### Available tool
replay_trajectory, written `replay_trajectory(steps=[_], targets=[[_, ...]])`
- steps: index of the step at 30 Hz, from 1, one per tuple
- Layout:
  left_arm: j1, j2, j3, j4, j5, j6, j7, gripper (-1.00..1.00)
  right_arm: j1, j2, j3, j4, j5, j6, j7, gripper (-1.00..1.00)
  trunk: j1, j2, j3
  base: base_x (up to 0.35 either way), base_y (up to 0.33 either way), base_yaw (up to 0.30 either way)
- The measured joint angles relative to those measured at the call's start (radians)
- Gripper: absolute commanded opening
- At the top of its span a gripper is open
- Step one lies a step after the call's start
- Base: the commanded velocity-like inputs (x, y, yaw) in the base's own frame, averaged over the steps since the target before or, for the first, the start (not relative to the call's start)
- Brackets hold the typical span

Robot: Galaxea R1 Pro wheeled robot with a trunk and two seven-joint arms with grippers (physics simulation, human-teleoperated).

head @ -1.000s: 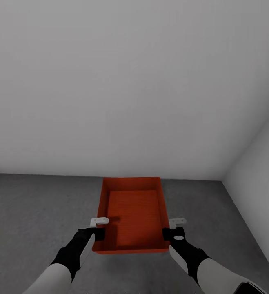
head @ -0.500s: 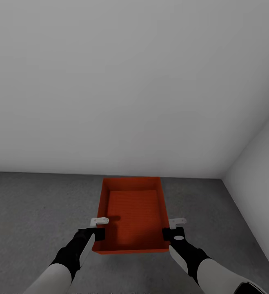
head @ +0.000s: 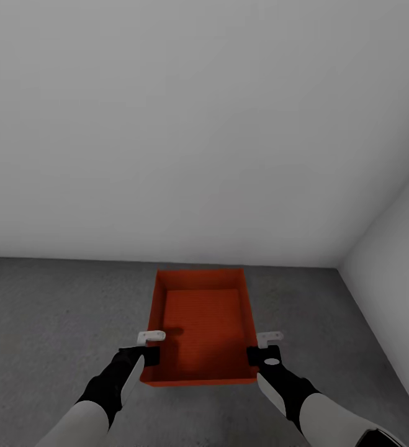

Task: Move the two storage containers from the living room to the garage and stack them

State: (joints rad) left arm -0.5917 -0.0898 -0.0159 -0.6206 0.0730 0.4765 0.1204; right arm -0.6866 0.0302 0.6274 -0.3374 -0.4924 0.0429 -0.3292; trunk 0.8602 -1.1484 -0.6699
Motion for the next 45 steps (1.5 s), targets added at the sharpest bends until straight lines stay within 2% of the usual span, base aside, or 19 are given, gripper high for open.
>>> replay_trajectory(steps=[45], targets=[[0.0, 0.0, 0.0, 0.0, 0.0, -0.001, 0.0, -1.0, 0.0, 0.0, 0.0, 0.0, 0.0, 0.0, 0.0, -1.0, 0.0, 0.0, -0.07, 0.0, 0.0, 0.0]])
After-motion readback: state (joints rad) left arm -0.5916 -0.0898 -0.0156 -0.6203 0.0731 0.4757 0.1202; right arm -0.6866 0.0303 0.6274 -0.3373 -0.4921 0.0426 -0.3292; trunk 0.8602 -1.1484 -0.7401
